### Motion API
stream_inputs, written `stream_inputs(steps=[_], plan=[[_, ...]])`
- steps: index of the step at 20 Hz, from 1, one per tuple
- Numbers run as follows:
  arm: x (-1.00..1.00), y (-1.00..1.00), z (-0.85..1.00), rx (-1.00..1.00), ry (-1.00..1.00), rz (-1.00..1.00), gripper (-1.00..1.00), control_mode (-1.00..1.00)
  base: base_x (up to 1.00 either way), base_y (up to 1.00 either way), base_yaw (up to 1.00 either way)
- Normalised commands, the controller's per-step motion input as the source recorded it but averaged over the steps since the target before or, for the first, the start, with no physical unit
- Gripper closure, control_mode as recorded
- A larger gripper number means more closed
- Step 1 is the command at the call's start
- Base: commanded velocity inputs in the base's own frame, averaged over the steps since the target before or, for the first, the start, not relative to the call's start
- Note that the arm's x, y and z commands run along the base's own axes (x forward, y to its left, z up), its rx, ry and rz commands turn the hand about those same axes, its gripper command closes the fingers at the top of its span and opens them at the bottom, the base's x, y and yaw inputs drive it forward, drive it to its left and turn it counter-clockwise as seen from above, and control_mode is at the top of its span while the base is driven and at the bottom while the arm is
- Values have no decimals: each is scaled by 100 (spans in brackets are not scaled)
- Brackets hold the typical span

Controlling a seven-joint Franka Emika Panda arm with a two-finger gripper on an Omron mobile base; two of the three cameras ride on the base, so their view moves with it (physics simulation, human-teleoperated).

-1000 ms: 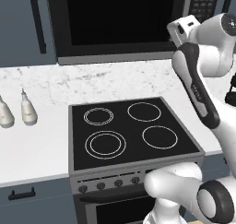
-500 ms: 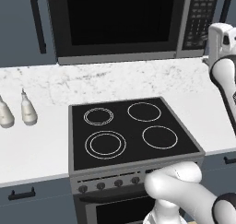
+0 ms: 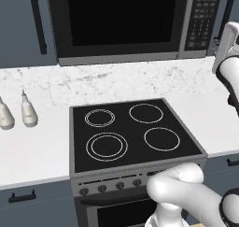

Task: Open the microwave, place the bowl with waffle inside the microwave, then close the microwave door and turn it on.

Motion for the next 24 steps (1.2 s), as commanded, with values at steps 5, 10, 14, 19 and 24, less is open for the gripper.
stream_inputs(steps=[5, 10, 14, 19, 24], plan=[[47, 0, 0, 13, 6, 0, 100, -100, 0, 0, 0], [37, 0, -15, 7, 3, 2, 100, -100, 0, 0, 0], [17, 0, -25, 5, 0, 4, 100, -100, 0, 0, 0], [17, 10, -7, 1, 0, 3, 100, -100, 0, 0, 0], [30, 8, -5, 0, 0, 4, 100, -100, 0, 0, 0]])
